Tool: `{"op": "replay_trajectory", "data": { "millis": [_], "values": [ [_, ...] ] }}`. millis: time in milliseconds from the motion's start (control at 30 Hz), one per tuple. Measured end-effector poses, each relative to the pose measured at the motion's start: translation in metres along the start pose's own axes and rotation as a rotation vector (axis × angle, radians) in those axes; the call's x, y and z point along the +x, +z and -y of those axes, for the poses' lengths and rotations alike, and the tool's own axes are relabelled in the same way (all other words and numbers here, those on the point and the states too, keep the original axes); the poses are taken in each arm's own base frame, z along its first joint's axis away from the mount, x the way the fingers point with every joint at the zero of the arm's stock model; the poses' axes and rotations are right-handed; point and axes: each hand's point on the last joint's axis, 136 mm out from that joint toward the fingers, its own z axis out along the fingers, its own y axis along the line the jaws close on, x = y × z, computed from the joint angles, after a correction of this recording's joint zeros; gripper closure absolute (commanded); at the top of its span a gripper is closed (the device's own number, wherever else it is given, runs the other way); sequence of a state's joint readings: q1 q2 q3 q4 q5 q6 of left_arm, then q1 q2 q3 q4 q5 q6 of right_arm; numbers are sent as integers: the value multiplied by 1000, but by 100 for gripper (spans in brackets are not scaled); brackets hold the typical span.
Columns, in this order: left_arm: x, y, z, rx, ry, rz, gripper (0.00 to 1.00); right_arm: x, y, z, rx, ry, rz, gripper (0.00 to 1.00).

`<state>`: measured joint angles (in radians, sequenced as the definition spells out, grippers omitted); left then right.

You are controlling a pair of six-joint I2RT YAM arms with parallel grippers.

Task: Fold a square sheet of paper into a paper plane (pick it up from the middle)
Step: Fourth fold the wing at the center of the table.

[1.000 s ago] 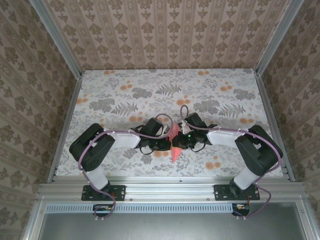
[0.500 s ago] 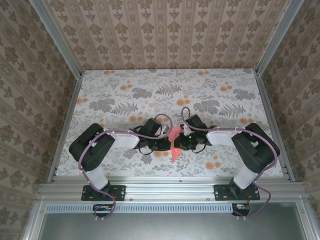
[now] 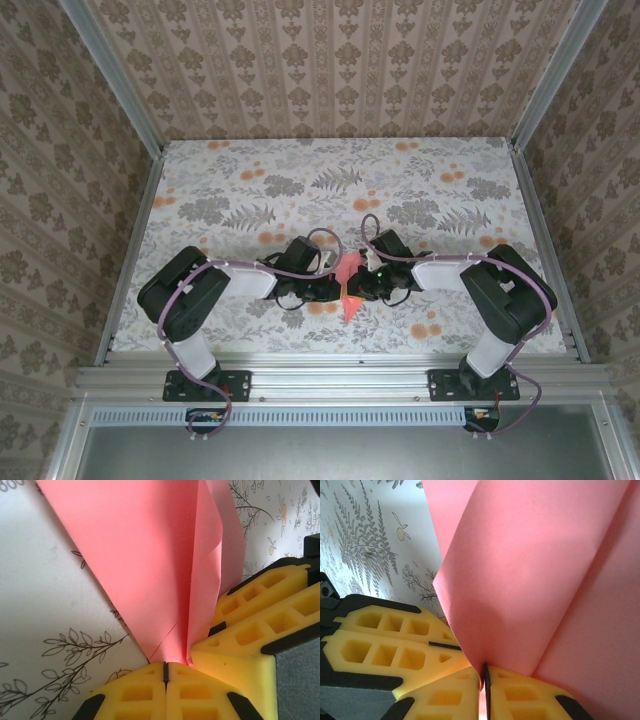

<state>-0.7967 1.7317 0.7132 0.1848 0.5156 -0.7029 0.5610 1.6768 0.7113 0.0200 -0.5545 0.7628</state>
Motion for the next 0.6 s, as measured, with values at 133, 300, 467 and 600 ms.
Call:
{"op": "replay_trajectory", "data": {
  "millis": [133,300,467,600],
  "values": [
    [0,0,0,6,-4,1,100,0,0,0,0,0,0,86],
    [0,0,0,16,-9,2,100,-1,2,0,-6,-2,-1,85],
    [-1,-1,0,31,-12,8,100,-3,3,-6,-36,-9,2,84],
    [-1,-1,-1,41,-17,13,100,-3,4,-6,-47,-6,5,83]
  ]
}}
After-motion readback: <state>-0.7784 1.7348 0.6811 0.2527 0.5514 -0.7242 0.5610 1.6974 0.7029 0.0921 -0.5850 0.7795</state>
